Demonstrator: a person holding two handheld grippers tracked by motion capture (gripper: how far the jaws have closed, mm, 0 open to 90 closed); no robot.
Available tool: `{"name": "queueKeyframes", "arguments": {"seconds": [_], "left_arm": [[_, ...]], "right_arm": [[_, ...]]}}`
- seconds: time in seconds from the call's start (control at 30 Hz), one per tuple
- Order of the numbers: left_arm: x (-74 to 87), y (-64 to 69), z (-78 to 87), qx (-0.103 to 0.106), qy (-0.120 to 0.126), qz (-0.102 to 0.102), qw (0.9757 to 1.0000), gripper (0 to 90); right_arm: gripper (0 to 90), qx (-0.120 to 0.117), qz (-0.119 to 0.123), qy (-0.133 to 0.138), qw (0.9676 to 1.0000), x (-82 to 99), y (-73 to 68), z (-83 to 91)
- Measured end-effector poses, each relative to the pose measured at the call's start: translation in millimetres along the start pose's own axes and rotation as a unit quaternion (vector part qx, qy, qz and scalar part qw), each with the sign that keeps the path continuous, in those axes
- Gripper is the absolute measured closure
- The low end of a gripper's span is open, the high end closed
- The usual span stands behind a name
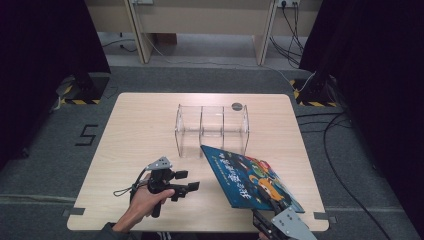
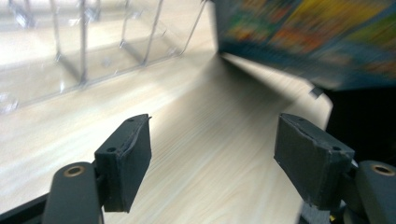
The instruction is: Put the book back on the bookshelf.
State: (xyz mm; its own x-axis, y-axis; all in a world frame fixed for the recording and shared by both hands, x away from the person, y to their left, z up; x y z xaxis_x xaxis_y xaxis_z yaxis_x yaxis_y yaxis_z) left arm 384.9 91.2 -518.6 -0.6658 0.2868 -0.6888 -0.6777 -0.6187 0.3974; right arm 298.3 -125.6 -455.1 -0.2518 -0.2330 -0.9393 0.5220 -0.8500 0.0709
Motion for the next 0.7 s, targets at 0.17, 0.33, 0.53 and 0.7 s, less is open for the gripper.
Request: {"name": "queueKeyframes", "arguments": {"seconds": [0.17, 0.33, 0.53, 0.7], "left_arm": [[14.2, -32.5, -4.1, -0.061, -0.011, -0.014, 0.9980, 26.2], [30.8, -55.1, -7.7, -0.134, -0.056, -0.070, 0.9869, 25.7], [38.6, -66.2, -12.2, -0.160, -0.086, -0.093, 0.9790, 23.7], [45.0, -66.7, -18.5, -0.163, -0.102, -0.110, 0.9751, 19.3]], "right_arm": [[59.7, -0.009, -0.022, 0.012, 0.9997, -3.7, 5.2, 3.8], [59.6, -0.012, -0.026, 0.014, 0.9995, -4.3, 6.8, 4.6], [59.7, -0.020, -0.050, 0.024, 0.9983, -7.7, 12.3, 7.8], [59.6, -0.026, -0.070, 0.028, 0.9968, -9.4, 17.7, 10.7]]}}
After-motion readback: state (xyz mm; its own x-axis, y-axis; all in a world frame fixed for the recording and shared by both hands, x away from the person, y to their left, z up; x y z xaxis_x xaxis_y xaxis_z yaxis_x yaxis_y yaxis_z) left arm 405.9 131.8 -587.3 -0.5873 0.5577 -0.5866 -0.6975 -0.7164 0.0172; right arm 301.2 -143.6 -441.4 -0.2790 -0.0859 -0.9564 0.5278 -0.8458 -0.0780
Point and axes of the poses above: each handheld gripper's, and its own axes: z roughly backward along the jaws, x roughly out of its underside, y roughly to its right, the point moved 10 cm from there along -z, roughly forward along the jaws, and after that the axes turned 10 degrees about -y, right-handed, at the moved point
